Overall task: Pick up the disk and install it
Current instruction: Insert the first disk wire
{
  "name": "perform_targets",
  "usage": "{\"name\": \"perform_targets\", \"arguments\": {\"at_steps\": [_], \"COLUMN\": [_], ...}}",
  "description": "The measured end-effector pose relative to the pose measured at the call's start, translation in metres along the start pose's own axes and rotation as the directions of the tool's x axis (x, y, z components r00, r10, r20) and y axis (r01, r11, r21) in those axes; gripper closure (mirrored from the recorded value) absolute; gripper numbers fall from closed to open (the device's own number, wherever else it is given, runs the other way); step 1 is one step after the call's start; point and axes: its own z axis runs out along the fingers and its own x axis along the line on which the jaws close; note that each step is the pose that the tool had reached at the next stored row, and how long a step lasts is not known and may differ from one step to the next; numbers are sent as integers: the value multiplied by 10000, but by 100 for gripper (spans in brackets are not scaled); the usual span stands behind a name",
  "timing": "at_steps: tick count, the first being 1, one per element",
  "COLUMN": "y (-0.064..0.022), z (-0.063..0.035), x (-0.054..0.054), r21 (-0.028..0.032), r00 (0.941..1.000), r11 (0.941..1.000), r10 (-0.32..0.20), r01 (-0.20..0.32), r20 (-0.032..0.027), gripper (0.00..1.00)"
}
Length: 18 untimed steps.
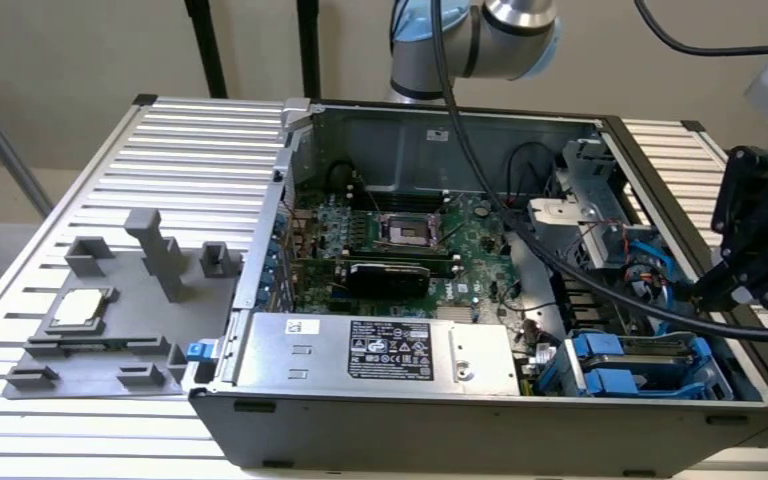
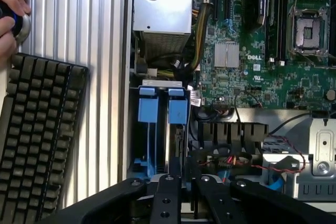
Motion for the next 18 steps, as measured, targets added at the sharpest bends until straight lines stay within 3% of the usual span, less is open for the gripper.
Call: {"name": "perform_targets", "arguments": {"at_steps": [7, 18], "y": [-274, -285], "z": [111, 322], "x": [-62, -175], "r21": [-1, -19], "r00": [10000, 9994], "r11": [10000, 9994], "r10": [-14, -344], "r01": [14, 344], "r20": [-3, -17], "gripper": [81, 81]}}
